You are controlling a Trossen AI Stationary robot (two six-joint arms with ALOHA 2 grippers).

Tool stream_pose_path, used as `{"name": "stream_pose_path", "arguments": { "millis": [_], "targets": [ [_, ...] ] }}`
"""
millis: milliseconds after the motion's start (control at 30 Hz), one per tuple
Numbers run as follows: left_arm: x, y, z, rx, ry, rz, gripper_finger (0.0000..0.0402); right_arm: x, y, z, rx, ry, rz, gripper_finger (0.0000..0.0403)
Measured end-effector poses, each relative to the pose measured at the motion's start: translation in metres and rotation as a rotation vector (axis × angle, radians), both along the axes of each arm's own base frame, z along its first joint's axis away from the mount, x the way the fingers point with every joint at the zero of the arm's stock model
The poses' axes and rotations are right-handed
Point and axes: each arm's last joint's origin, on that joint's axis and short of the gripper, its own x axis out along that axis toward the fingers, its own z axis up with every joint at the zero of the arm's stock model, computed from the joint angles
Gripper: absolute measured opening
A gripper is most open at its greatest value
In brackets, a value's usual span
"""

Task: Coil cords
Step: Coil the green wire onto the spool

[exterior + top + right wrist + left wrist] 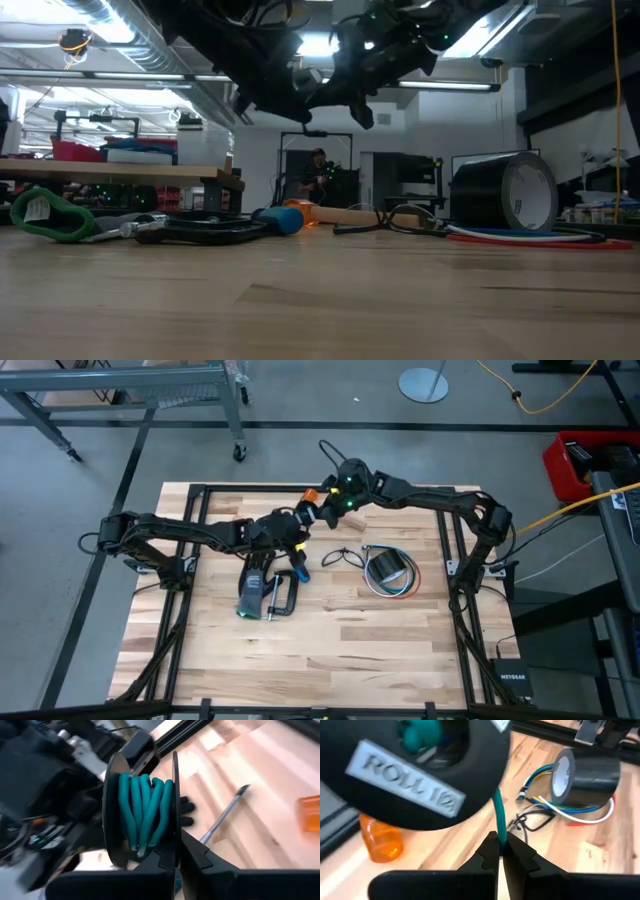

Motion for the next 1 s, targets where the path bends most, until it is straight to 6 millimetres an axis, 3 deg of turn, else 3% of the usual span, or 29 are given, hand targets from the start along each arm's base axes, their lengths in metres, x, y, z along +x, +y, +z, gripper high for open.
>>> {"name": "stream_pose_path", "arguments": {
  "millis": [467, 700, 1000],
  "targets": [
    [0.000, 0.000, 0.001, 0.075, 0.030, -0.019, 0.0000, -0.015, -0.006, -0.005, 0.219, 0.005, 0.223, 0.0007],
    [-0.001, -0.005, 0.004, 0.080, 0.018, -0.038, 0.0000, -0.025, -0.008, -0.012, 0.278, 0.068, 0.256, 0.0007],
    [-0.001, -0.006, 0.009, 0.080, -0.028, -0.036, 0.0000, -0.027, -0.007, -0.011, 0.294, 0.028, 0.341, 0.0007]
  ]
}}
